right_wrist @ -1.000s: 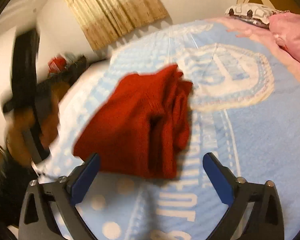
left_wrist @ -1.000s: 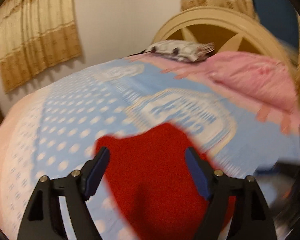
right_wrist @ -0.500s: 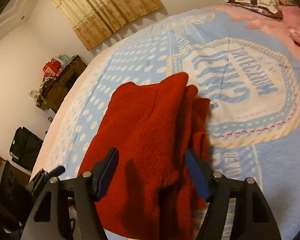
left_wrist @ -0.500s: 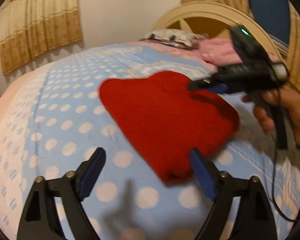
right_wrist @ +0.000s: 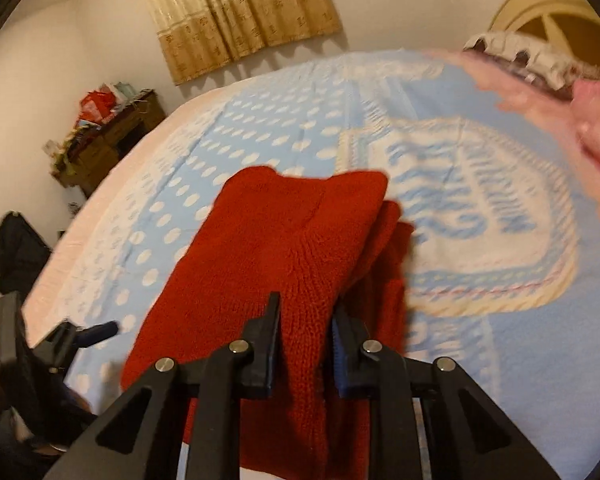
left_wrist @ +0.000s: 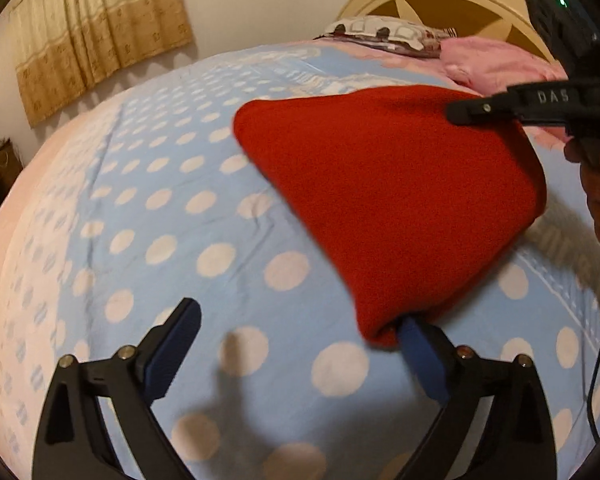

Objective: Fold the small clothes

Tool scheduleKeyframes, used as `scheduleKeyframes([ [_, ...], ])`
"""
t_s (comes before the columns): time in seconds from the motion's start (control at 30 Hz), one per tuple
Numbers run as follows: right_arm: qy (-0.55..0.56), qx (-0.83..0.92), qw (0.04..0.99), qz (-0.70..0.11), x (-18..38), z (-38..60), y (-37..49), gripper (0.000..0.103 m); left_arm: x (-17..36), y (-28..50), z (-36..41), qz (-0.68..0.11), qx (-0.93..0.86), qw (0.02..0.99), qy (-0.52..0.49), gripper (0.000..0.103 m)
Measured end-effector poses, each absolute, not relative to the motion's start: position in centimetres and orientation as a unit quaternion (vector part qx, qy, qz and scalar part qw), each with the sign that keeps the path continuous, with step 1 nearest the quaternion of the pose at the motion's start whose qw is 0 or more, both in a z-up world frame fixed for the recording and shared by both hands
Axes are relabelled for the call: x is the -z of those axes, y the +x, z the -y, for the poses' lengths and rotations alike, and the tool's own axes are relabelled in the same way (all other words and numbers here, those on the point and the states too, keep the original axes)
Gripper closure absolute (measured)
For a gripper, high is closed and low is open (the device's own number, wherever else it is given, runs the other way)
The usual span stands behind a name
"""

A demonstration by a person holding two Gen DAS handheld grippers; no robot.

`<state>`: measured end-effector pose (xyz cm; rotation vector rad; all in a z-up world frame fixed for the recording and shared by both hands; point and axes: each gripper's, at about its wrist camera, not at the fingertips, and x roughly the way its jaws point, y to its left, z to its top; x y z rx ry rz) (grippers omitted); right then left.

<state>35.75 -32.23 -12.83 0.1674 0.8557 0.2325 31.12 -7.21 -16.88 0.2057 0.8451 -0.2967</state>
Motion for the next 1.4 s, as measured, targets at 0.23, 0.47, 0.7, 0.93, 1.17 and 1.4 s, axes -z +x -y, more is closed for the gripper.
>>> scheduleKeyframes([
  [0.23,0.106,-0.087,0.882,-0.451,16.5,34.5,36.8,0.082,17.4,29.8,8.2,-0.415,0.181,0.884,0.117,0.005],
  [0.47,0.099,-0.099,0.883,-0.449,15.4,34.5,36.7,0.076,12.9,28.6,7.3,-0.374,0.210,0.900,0.072,0.005],
  [0.7,0.062,-0.101,0.919,-0.376,10.7,32.5,36.1,0.030,12.0,33.9,7.7,-0.353,0.161,0.919,0.076,0.000],
  [0.93,0.057,-0.168,0.874,-0.452,14.7,29.8,41.3,0.030,15.9,36.1,8.7,-0.381,0.159,0.910,0.039,0.000],
  [1.17,0.064,-0.140,0.875,-0.459,17.1,32.0,41.1,0.031,16.7,35.5,8.8,-0.384,0.180,0.905,0.009,0.000],
  [1.4,0.025,-0.114,0.887,-0.447,15.0,31.1,38.4,0.030,16.9,35.5,8.7,-0.386,0.183,0.904,-0.003,0.000],
])
